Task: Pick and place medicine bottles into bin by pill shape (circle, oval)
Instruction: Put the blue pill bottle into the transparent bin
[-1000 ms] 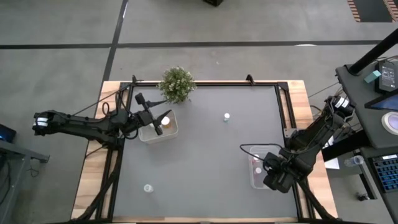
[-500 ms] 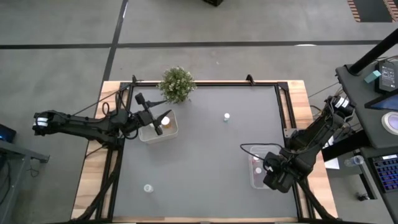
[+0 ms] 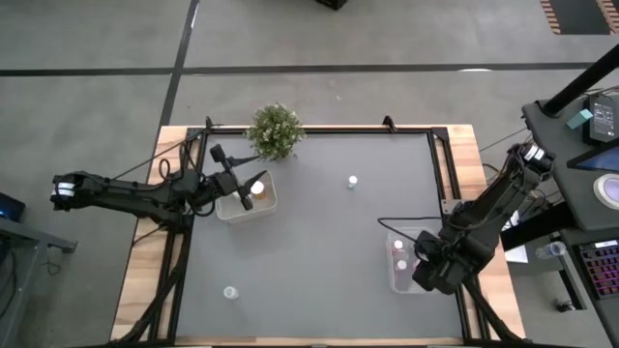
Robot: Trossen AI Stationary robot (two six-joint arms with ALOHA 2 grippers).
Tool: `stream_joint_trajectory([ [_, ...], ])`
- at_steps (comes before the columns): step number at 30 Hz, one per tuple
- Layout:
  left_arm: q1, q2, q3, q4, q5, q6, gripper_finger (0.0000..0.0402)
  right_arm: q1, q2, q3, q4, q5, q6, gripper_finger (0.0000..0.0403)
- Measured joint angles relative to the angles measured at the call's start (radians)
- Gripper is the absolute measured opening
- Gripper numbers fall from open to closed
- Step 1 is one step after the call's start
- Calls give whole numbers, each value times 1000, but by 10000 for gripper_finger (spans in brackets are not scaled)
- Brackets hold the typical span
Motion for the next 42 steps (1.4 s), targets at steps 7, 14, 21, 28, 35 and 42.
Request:
stream_joint_trajectory([
  [7,0,0,0,0,0,0,180,-4,-58,36,-24,87,30,206],
  [14,0,0,0,0,0,0,180,-73,-78,124,-26,227,-60,206],
  [21,0,0,0,0,0,-1,180,-260,-9,277,-15,273,-285,205],
  [28,0,0,-3,0,0,-21,180,-502,110,439,-18,191,-523,205],
  [35,0,0,-9,-1,0,-21,180,-763,250,548,-18,4,-787,205],
  [42,0,0,-11,-1,0,-21,180,-956,377,609,-18,-47,-957,205],
])
